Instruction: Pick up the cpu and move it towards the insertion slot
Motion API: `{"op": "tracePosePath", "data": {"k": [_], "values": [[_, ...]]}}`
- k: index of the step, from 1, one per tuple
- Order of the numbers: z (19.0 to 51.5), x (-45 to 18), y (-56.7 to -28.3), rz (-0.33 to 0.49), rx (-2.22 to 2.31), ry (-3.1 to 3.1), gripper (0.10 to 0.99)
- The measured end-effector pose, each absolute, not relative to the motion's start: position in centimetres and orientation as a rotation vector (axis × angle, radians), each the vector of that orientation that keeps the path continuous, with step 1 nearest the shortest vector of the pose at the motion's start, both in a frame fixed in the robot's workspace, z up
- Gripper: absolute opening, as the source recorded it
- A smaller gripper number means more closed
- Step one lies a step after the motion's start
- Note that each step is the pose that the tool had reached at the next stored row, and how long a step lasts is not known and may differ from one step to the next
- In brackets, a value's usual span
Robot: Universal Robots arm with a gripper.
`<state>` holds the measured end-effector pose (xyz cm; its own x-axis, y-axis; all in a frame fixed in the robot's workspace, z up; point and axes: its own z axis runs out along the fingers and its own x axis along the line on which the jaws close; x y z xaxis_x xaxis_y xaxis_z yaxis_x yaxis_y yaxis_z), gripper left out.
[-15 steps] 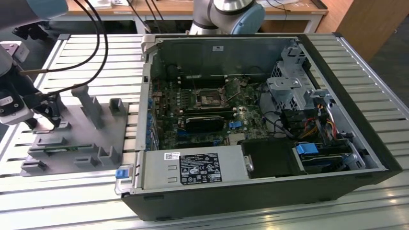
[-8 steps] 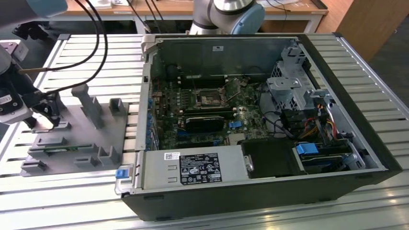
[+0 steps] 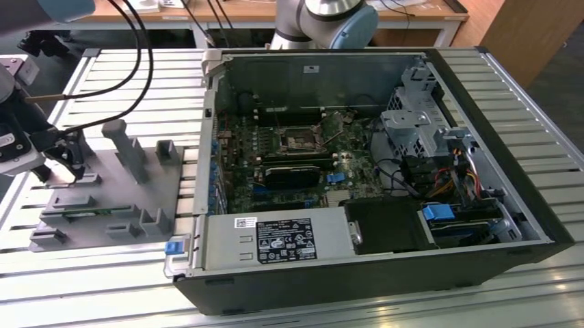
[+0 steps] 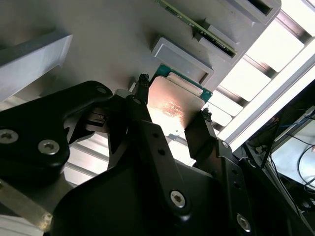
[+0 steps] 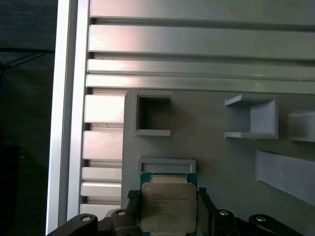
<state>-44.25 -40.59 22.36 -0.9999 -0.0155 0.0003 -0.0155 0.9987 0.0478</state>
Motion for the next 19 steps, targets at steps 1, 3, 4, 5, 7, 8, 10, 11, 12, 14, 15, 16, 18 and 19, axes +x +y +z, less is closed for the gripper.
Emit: {"op": "tracePosePath", "data": {"k": [1, 3, 4, 5, 7, 8, 10, 11, 12, 14, 15, 16, 18, 19], "values": [[22.39, -44.25, -40.59, -0.075, 0.024, -3.140, 0.545], [22.44, -44.25, -40.59, -0.075, 0.024, -3.140, 0.545], [22.47, -44.25, -40.59, -0.075, 0.024, -3.140, 0.545], [22.50, -44.25, -40.59, -0.075, 0.024, -3.140, 0.545], [22.60, -44.25, -40.59, -0.075, 0.024, -3.140, 0.545], [22.64, -44.25, -40.59, -0.075, 0.024, -3.140, 0.545], [22.72, -44.25, -40.59, -0.075, 0.024, -3.140, 0.545], [22.76, -44.25, -40.59, -0.075, 0.024, -3.140, 0.545], [22.80, -44.25, -40.59, -0.075, 0.024, -3.140, 0.545], [22.88, -44.25, -40.58, -0.075, 0.024, -3.140, 0.545], [22.91, -44.25, -40.58, -0.075, 0.024, -3.140, 0.545], [22.94, -44.25, -40.58, -0.075, 0.024, -3.140, 0.545], [23.04, -44.25, -40.58, -0.075, 0.024, -3.140, 0.545], [23.08, -44.25, -40.58, -0.075, 0.024, -3.140, 0.545]]}}
